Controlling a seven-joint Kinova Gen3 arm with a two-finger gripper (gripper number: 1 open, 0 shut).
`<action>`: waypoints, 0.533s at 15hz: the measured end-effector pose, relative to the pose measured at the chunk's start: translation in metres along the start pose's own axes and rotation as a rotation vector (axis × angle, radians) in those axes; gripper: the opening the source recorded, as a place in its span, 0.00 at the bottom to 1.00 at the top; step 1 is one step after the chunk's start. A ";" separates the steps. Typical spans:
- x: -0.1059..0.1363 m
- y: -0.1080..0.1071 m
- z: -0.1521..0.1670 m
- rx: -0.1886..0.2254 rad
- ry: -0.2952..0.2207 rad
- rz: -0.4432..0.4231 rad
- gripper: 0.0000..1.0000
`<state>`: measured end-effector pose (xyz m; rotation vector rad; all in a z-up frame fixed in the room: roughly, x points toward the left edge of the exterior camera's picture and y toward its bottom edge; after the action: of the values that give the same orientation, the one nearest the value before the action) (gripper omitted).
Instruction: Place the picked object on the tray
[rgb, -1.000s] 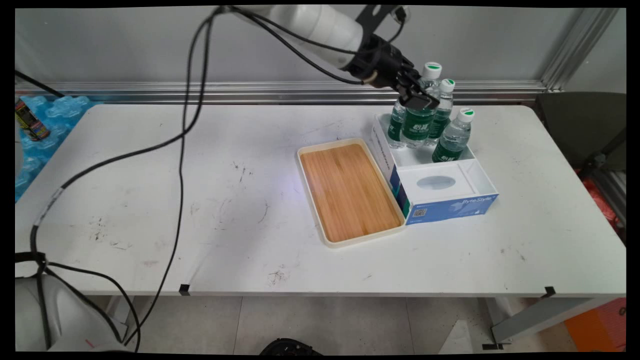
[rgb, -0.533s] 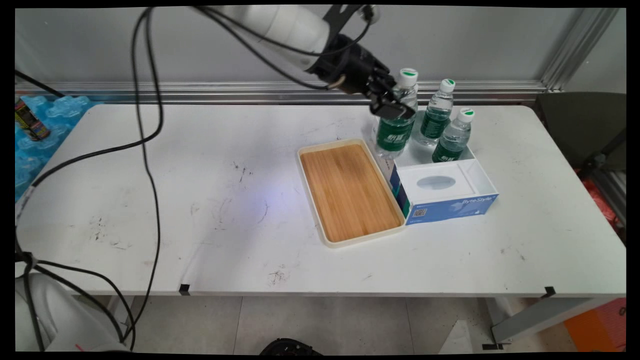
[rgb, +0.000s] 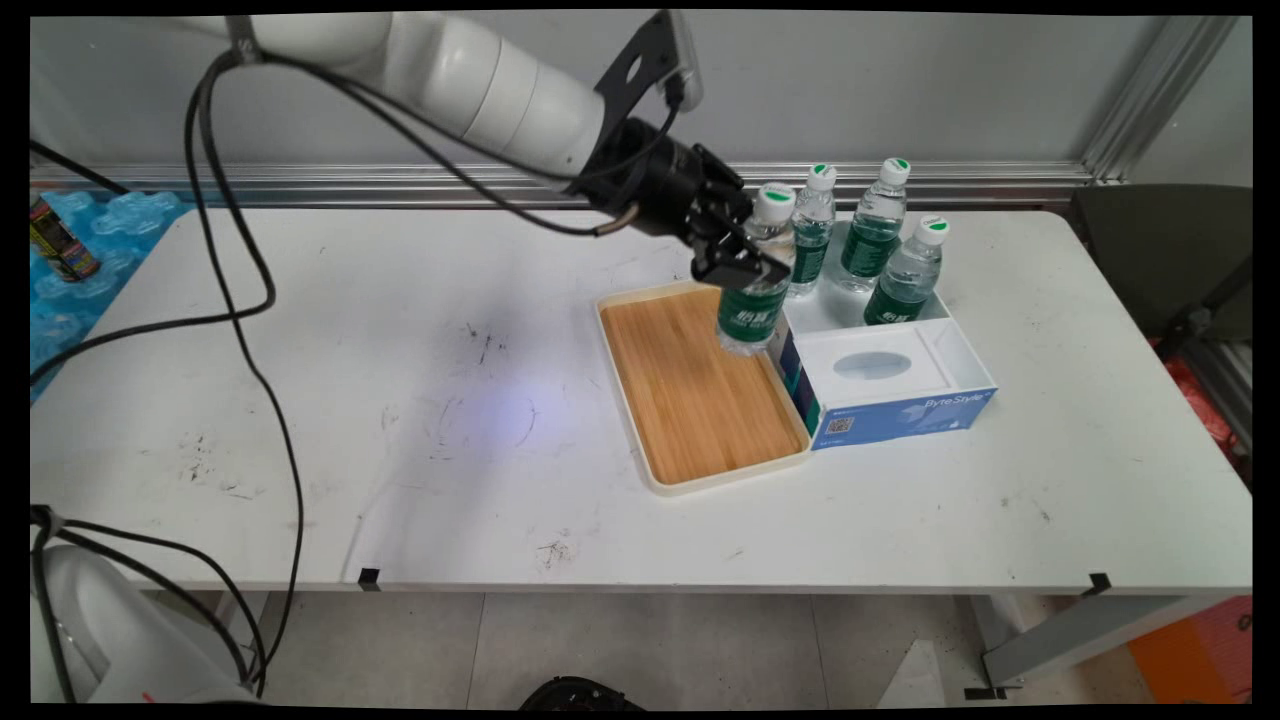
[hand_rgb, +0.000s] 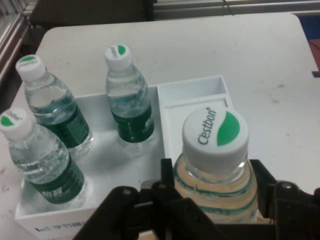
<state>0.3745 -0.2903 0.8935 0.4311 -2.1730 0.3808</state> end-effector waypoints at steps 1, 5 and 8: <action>-0.003 0.001 0.001 0.001 0.001 0.004 0.00; -0.025 0.008 0.012 0.010 0.008 0.017 0.00; -0.037 0.010 0.022 0.015 0.012 0.021 0.00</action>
<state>0.3760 -0.2841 0.8499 0.4138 -2.1652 0.4108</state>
